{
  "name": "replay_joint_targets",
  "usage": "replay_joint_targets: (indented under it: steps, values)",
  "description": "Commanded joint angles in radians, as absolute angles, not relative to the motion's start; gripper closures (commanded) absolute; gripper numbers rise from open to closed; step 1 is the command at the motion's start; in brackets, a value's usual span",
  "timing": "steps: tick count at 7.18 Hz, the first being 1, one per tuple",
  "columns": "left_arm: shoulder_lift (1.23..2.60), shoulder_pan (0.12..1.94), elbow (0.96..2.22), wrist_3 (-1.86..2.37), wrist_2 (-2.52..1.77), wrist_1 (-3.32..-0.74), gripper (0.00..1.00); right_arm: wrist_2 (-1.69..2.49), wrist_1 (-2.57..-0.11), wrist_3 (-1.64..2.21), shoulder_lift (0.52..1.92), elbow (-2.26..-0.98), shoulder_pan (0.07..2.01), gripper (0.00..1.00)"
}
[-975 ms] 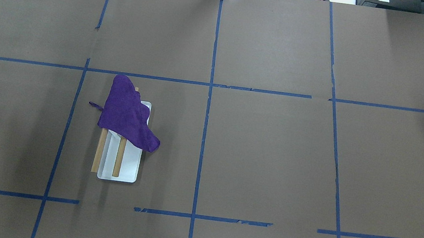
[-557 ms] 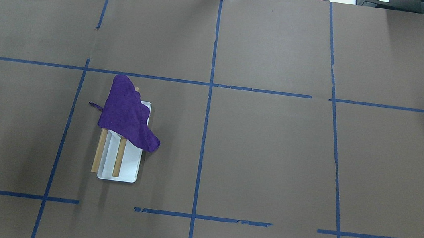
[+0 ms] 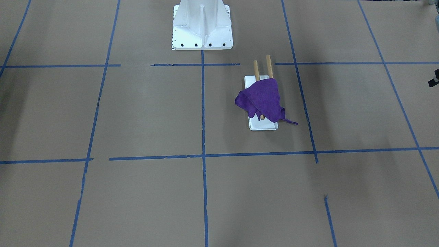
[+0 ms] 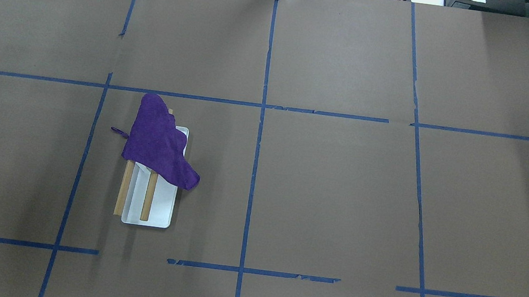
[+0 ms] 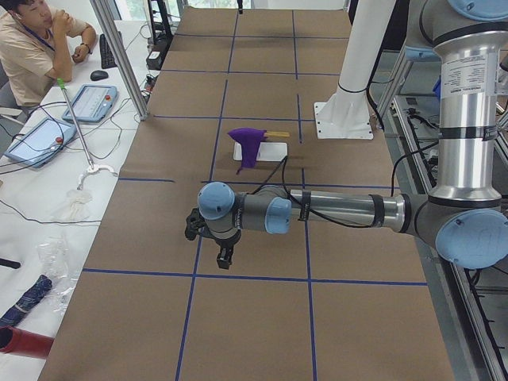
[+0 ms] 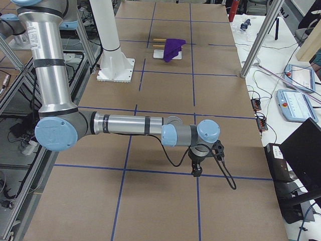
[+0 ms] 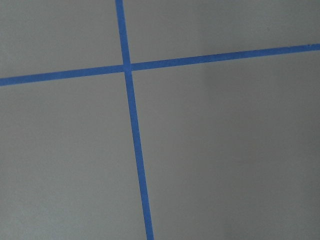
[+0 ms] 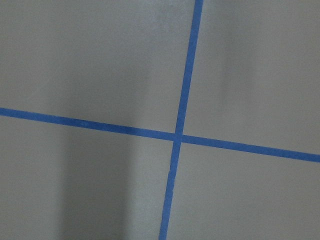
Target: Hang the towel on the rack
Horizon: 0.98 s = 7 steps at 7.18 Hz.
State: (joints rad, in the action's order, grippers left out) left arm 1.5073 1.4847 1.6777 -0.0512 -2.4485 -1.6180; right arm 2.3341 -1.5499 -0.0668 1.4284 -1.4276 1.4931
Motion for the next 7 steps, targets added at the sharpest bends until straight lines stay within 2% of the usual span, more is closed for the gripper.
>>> replay_joint_targets:
  steps: [1,4,7]
  values:
    - [1.575,1.485,1.669,-0.052,-2.419,-1.609,0.0,2.347,-1.552,-0.011,1.401,-1.436,1.477,0.0]
    - [1.588,1.524,1.667,-0.058,-2.297,-1.6,0.0,2.358,-1.549,-0.005,1.404,-1.442,1.47,0.0]
    - [1.598,1.546,1.678,-0.06,-2.301,-1.485,0.0,2.356,-1.548,-0.006,1.407,-1.463,1.47,0.0]
